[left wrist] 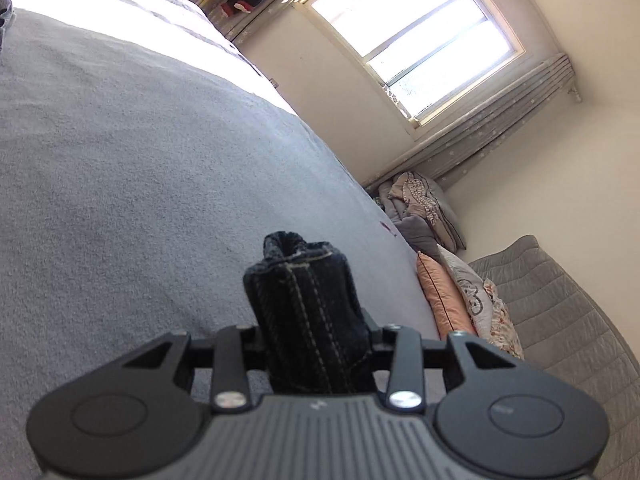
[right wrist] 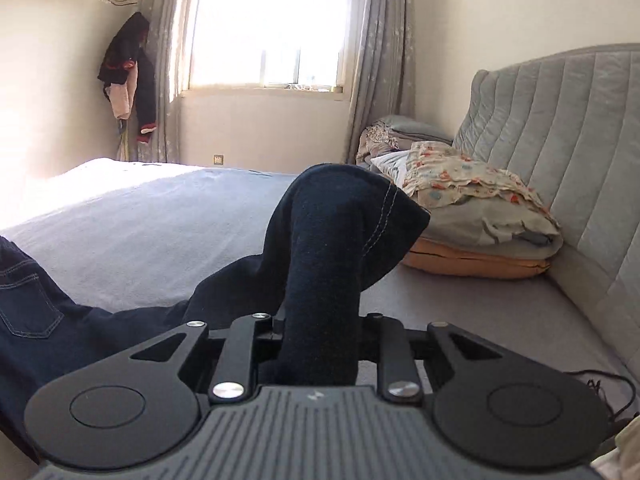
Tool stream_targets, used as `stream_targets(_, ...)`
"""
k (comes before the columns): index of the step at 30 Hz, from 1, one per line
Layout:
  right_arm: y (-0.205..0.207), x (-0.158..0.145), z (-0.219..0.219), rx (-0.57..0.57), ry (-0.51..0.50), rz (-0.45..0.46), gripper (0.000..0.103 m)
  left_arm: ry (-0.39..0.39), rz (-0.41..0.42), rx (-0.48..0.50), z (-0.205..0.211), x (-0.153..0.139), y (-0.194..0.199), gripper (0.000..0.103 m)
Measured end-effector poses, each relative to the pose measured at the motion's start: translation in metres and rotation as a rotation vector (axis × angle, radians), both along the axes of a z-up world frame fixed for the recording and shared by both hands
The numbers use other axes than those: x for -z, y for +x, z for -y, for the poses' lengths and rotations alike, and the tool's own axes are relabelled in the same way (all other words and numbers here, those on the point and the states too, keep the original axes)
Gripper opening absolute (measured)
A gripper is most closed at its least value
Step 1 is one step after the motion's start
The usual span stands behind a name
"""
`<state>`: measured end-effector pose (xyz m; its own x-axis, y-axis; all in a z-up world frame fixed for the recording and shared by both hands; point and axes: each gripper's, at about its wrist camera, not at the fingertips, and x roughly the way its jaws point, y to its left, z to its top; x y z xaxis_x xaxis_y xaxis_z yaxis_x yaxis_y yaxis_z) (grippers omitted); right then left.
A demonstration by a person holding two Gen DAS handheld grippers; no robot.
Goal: Fold clothes
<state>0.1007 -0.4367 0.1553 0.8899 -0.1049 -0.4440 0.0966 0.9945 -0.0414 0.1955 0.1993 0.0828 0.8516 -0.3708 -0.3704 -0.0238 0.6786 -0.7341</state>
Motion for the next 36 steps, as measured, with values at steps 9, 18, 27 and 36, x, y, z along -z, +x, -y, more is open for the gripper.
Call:
stream_targets(9, 0.013, 0.079, 0.054, 0.172, -0.056, -0.363, 0.064, -0.016, -0.283, -0.120, -0.049, 0.073, -0.025, 0.053)
stream_targets(18, -0.017, 0.098, 0.122, 0.296, 0.371, -0.163, 0.074, 0.051, -0.210, -0.046, -0.033, 0.043, -0.004, 0.098)
stream_targets(27, 0.008, 0.065, 0.074, 0.129, 0.041, -0.125, 0.028, 0.360, -0.265, 0.002, 0.018, 0.049, 0.035, 0.051)
stream_targets(36, -0.145, 0.019, 0.032, -0.098, -0.096, 0.125, 0.024, 0.134, -0.192, -0.007, -0.036, 0.044, -0.015, 0.020)
